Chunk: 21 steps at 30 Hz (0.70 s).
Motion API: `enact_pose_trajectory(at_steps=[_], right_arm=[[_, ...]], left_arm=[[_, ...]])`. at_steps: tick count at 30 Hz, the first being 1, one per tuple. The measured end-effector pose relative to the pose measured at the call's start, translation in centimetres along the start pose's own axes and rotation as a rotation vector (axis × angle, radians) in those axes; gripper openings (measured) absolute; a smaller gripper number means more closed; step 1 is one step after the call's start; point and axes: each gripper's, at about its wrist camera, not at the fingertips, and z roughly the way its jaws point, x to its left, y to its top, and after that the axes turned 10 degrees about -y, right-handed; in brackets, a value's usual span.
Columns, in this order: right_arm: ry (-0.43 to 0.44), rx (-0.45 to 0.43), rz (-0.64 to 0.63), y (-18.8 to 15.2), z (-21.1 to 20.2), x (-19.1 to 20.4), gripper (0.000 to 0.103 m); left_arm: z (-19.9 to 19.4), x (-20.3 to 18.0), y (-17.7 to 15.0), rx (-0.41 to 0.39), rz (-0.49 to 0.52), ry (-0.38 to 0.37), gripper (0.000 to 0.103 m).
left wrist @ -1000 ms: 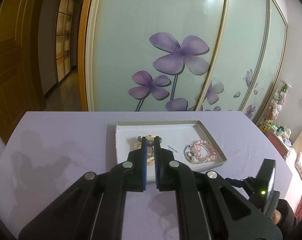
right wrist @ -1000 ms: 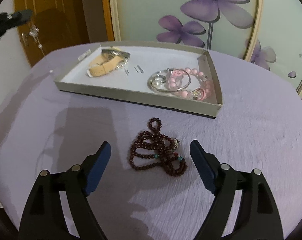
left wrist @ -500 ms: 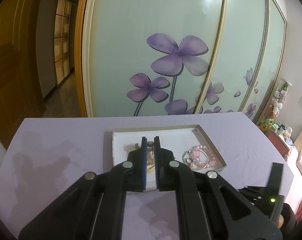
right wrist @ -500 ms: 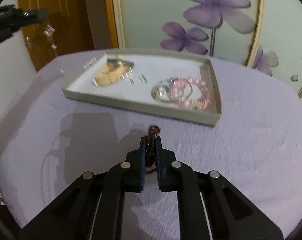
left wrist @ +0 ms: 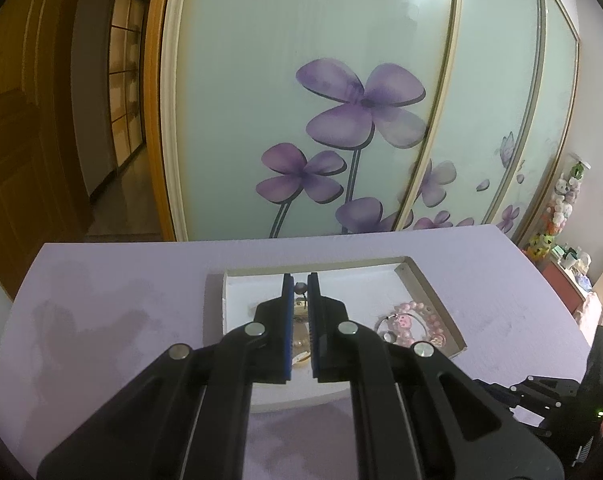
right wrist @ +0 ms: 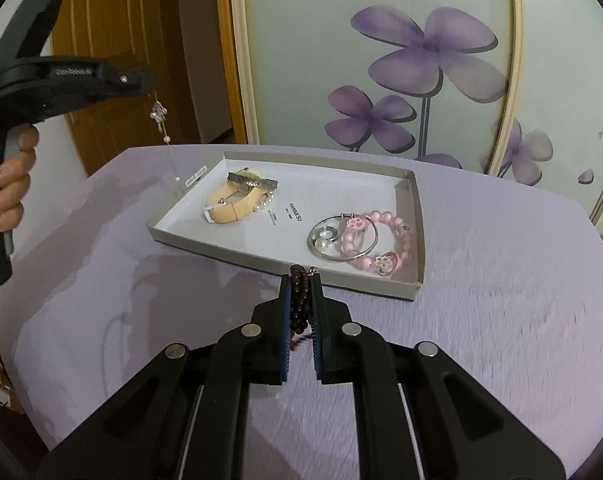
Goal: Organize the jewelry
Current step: 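Carry the cluster earring toward the tray with the left tool while the right tool grasps the necklace, then open the left tool over the tray while the right tool lowers the necklace in and opens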
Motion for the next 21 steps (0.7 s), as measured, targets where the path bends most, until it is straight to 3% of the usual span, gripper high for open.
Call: enact_pose_trajectory(at_steps=[21], right_arm=[[0.025,0.013,0.008,0.0,1.1,0.4,0.009]], left_arm=[[4.6,0.1,-0.6,0.066,0.007,-0.016,0.007]])
